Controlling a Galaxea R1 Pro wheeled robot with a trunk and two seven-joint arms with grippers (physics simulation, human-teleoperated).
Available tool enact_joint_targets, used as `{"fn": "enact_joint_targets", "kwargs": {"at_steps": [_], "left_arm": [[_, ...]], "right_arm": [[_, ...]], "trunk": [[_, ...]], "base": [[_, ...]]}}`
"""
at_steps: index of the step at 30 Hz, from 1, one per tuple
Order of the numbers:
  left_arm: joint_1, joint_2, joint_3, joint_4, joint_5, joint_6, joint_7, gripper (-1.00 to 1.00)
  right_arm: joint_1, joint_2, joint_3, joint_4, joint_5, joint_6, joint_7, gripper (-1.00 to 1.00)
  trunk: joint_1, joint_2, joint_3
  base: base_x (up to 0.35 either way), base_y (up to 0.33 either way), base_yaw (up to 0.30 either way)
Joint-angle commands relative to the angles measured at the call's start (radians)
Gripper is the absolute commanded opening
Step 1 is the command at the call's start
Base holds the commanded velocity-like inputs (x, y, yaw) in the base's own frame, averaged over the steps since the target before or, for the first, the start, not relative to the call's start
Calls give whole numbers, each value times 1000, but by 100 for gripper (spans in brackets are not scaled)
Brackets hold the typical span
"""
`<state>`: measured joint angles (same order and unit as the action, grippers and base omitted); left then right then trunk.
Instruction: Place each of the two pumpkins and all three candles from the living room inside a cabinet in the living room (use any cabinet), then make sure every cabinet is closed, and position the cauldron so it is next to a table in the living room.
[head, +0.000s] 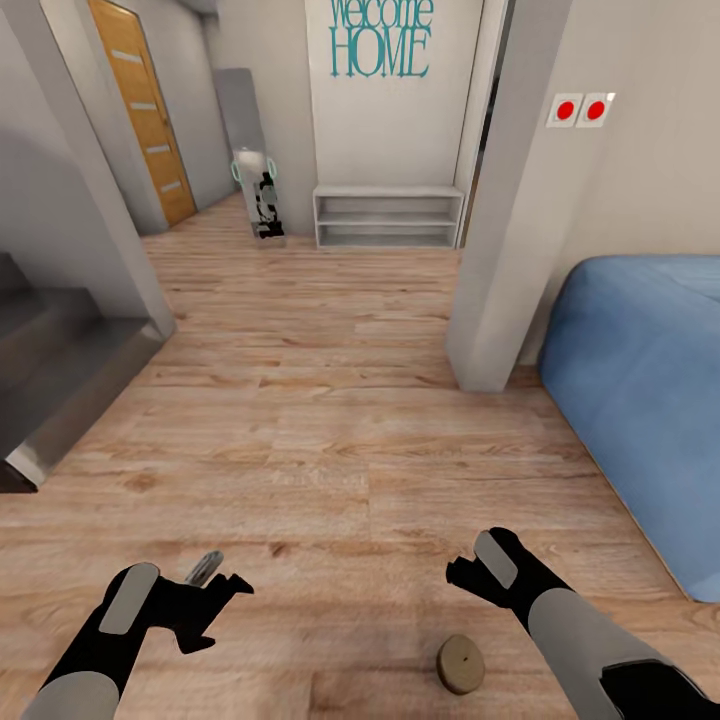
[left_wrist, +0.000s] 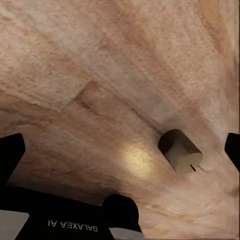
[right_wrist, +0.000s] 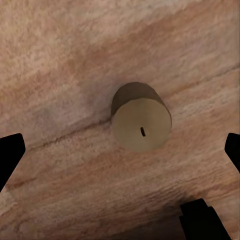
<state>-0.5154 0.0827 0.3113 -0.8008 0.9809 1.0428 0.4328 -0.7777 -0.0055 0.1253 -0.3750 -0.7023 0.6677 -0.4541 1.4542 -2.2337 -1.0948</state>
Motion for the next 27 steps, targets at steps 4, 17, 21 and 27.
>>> {"fn": "enact_joint_targets", "kwargs": {"at_steps": [4, 17, 21, 27], "left_arm": [[-1, 19, -5, 1, 8, 3, -125, 100], [-9, 40, -4, 0, 69, 3, -213, 100], [-9, 44, -7, 0, 98, 3, -213, 100], [-9, 47, -7, 2, 109, 3, -213, 100]], "right_arm": [[0, 2, 3, 2, 2, 3, 0, 100], [0, 5, 6, -1, 6, 9, 2, 100], [0, 5, 8, -1, 6, 9, 1, 100], [0, 4, 30, -1, 6, 7, 0, 100]], "trunk": [[15, -28, -13], [65, -119, -53], [81, -147, -66], [104, -189, -85]], "base": [[0, 0, 0], [0, 0, 0], [0, 0, 0], [0, 0, 0]]}}
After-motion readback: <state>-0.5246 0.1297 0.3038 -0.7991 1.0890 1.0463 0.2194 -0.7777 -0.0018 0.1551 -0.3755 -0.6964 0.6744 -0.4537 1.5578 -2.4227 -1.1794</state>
